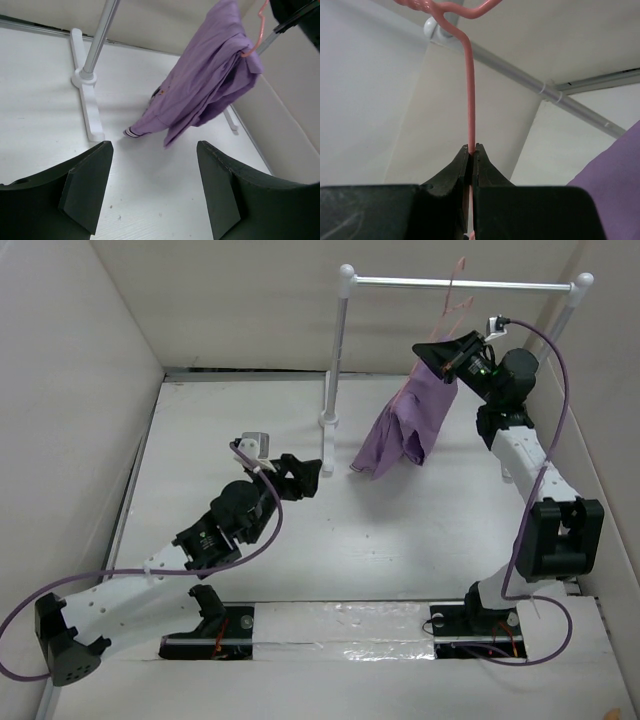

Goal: Place the trousers on the hanger
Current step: Place the hanger at the clothesline, then reset both arms

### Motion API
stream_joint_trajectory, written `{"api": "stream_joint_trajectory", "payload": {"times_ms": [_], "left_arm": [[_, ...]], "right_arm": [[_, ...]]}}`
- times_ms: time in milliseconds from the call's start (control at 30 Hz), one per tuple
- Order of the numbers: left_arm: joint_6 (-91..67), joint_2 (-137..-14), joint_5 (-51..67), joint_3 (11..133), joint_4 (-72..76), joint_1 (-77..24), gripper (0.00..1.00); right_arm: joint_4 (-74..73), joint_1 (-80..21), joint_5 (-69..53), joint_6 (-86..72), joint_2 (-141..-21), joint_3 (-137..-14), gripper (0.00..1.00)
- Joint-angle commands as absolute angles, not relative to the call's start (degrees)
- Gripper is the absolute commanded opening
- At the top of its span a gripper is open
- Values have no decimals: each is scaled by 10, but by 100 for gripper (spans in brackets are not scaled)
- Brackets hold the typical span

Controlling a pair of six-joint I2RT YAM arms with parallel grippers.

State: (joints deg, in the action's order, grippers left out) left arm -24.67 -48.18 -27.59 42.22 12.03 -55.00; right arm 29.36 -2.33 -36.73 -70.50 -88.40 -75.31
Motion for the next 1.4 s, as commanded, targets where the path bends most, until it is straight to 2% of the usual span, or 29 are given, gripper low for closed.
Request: {"api": "stream_joint_trajectory", "payload": {"times_ms": [0,433,700,733,800,867,900,967,1167,1367], "left_arm": [[-264,-444,-288,408,143,-549,65],[-284,-448,-281,376,140,-549,65],[-296,-445,-273,347,169,-549,65],[-296,-456,-273,354,167,-549,65],[-298,-469,-273,362,162,-549,65],[-299,-485,-272,367,162,-549,66],[-299,-489,-273,374,161,-549,66],[-300,-497,-278,381,155,-549,67],[-296,-503,-298,406,137,-549,70],[-286,-502,-312,443,116,-549,70]], "right_arm": [[341,-2,-396,-700,-883,-824,0],[332,45,-427,-685,-965,-830,0],[353,63,-431,-661,-960,-773,0],[358,69,-427,-656,-952,-755,4],[359,69,-420,-643,-941,-739,20],[345,69,-411,-614,-929,-721,44],[336,74,-408,-602,-912,-716,72],[301,79,-386,-561,-892,-703,100],[232,94,-322,-476,-762,-657,100],[190,94,-323,-403,-643,-620,100]]}}
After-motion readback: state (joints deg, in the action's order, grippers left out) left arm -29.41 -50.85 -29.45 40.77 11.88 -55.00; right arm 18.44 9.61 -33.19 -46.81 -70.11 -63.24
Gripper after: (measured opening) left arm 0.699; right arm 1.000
